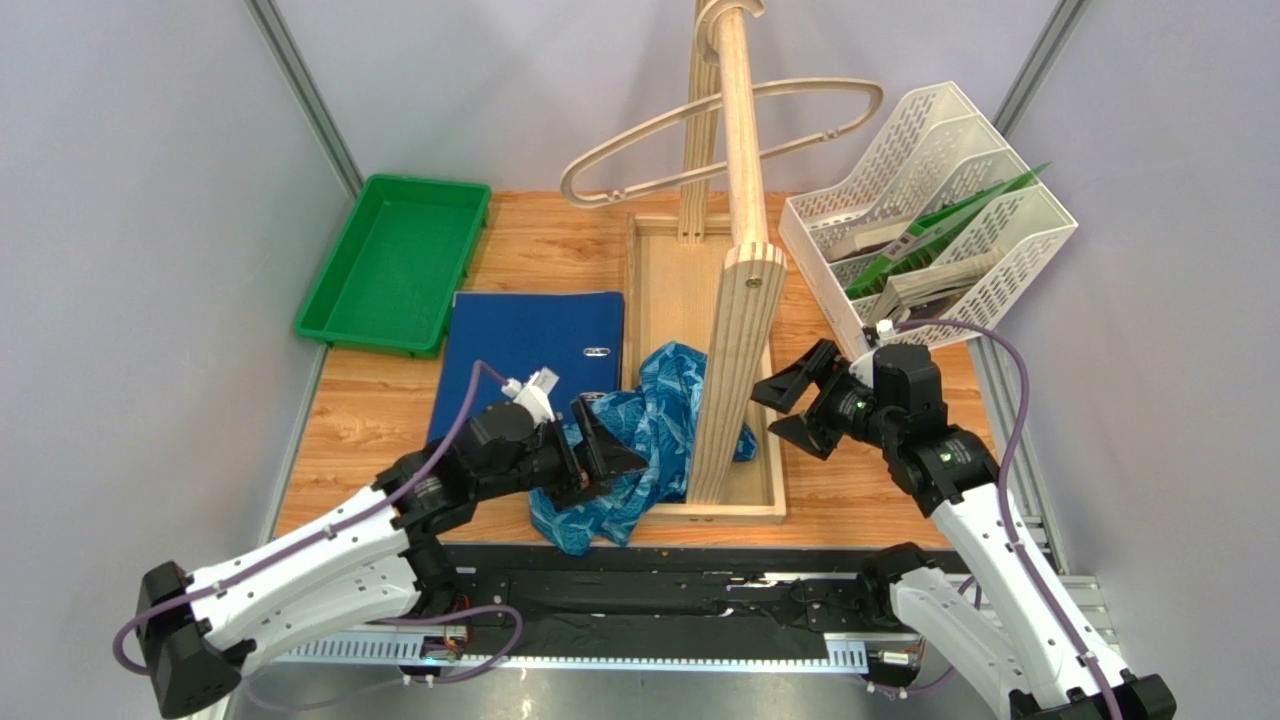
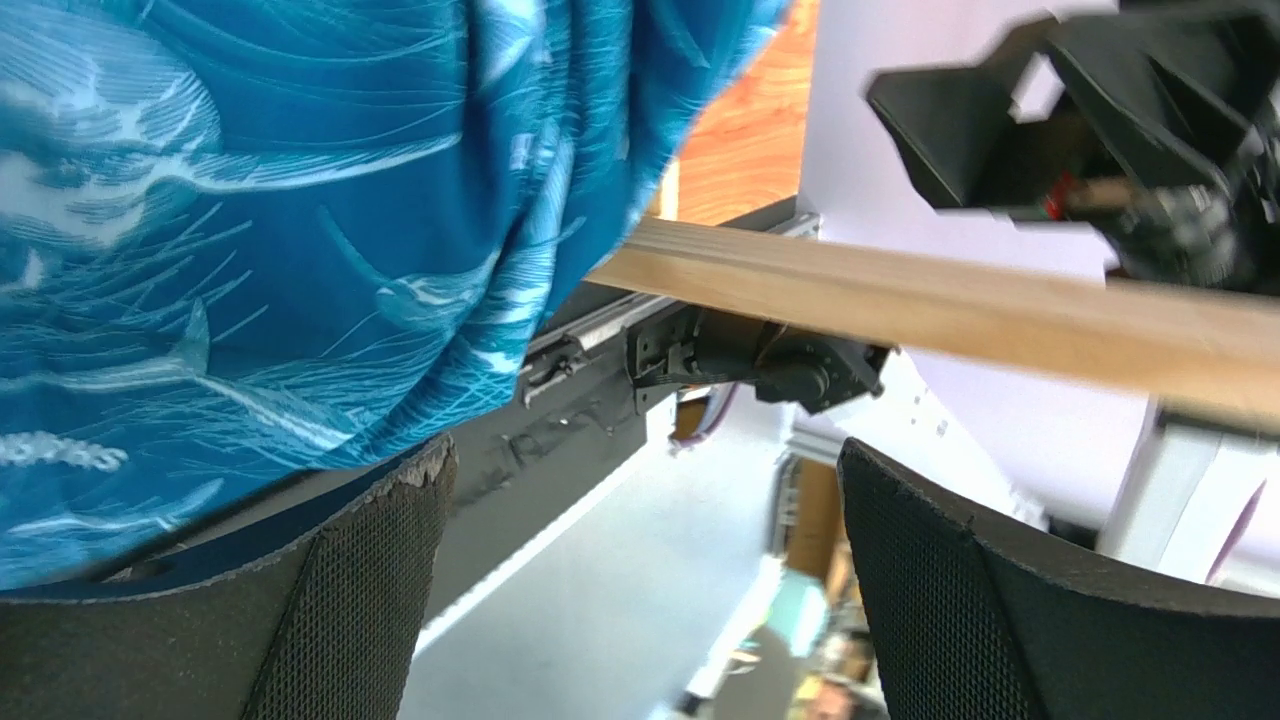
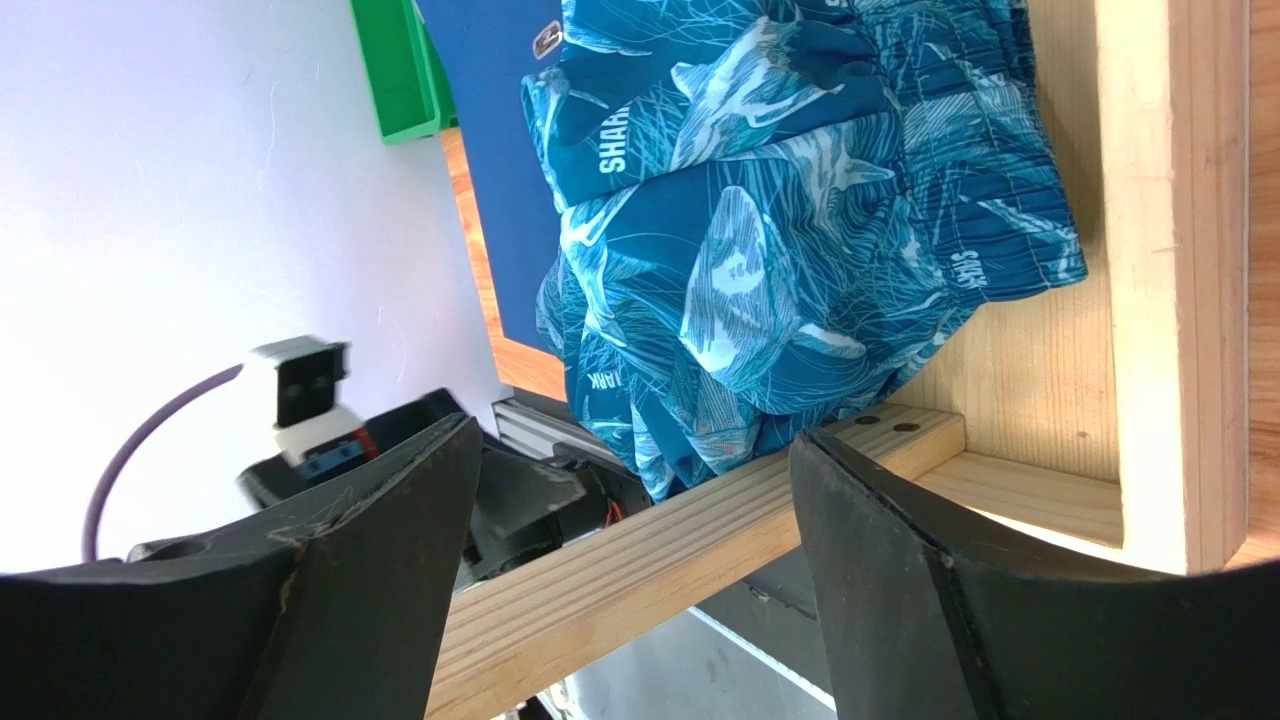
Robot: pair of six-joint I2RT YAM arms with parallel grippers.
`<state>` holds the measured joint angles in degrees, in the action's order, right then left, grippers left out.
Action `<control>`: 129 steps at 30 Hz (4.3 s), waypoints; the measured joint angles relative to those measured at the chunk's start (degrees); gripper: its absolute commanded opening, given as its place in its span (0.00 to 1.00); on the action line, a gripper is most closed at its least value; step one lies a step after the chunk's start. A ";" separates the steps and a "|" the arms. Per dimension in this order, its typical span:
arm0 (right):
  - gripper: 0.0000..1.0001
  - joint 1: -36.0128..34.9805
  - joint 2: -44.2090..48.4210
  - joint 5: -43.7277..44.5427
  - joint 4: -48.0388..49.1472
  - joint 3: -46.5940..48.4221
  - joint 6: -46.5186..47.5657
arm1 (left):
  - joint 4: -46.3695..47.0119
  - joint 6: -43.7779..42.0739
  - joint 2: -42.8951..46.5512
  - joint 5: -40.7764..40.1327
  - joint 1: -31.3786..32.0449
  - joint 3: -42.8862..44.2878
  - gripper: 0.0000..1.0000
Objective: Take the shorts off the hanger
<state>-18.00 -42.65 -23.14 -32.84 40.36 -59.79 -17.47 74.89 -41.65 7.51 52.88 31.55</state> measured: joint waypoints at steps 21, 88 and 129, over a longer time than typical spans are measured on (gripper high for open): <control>0.79 0.09 4.57 0.22 -0.17 -0.79 -0.96 | 0.37 32.98 -27.06 -9.70 5.11 6.27 0.99; 0.78 0.66 4.28 1.11 -0.90 -2.93 -1.31 | 3.26 -8.94 -3.48 9.51 -22.88 15.85 0.00; 0.78 11.74 -18.16 -4.11 -1.16 10.47 13.29 | 22.56 -12.81 -80.06 26.32 -75.21 65.05 0.00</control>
<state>-6.26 -60.82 -27.24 -34.00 50.83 -46.50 5.08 62.08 -121.71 33.82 -22.33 96.60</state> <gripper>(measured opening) 0.783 0.019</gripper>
